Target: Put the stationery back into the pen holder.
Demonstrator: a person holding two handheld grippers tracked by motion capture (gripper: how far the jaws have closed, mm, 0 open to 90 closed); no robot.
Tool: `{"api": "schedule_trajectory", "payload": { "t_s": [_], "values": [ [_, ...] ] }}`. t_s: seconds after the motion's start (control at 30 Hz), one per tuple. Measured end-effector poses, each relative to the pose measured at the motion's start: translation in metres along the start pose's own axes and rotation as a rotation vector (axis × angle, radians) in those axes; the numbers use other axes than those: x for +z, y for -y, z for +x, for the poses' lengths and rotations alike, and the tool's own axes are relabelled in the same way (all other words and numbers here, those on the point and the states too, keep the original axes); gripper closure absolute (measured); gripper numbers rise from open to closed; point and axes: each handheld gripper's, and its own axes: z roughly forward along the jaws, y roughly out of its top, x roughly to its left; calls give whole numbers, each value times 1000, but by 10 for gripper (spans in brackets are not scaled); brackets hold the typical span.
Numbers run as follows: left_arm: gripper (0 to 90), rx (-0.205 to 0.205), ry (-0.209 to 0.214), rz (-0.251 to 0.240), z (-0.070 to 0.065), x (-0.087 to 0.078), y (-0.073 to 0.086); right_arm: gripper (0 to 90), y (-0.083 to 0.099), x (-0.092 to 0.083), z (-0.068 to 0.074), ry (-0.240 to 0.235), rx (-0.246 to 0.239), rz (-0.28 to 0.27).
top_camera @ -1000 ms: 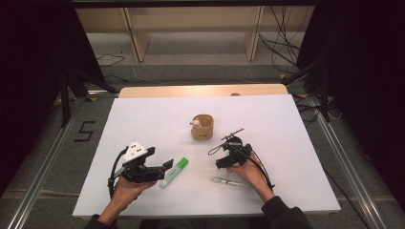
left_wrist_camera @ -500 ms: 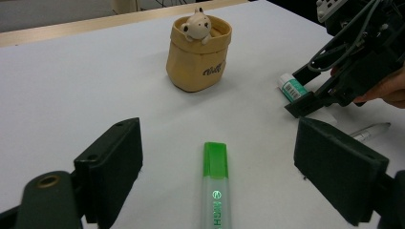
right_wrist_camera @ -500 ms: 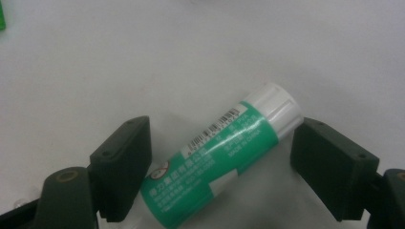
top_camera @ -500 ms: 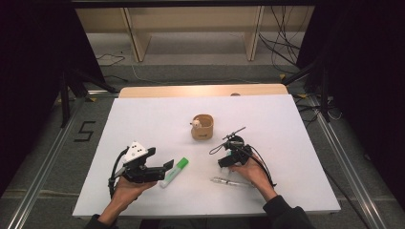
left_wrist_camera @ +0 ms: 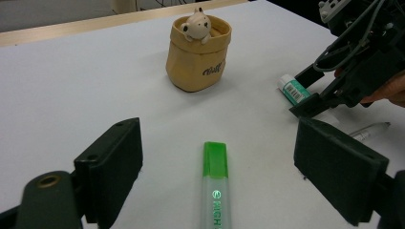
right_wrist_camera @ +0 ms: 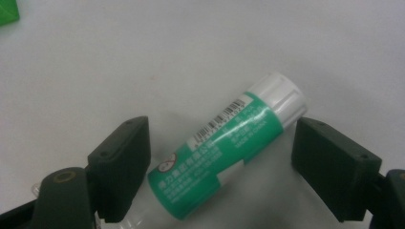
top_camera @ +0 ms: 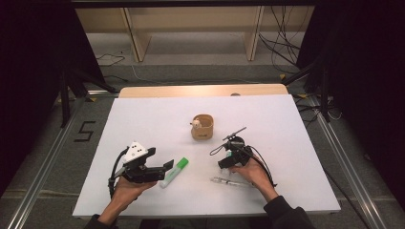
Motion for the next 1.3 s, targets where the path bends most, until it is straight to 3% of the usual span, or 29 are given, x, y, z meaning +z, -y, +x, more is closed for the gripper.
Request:
{"api": "schedule_trajectory", "payload": {
  "t_s": [0.33, 0.73, 0.97, 1.3],
  "values": [
    [163, 5, 3, 8, 0, 0, 0, 346, -1, -2, 2, 37, -37, 38],
    [164, 4, 9, 13, -1, 1, 1, 648, -3, -7, -5, 33, -35, 63],
    [166, 2, 12, 13, -1, 2, 1, 662, -3, -8, -4, 38, -76, 62],
    [168, 0, 11, 14, 0, 1, 0, 665, -3, -9, 0, -5, -125, 43]
  ]
}}
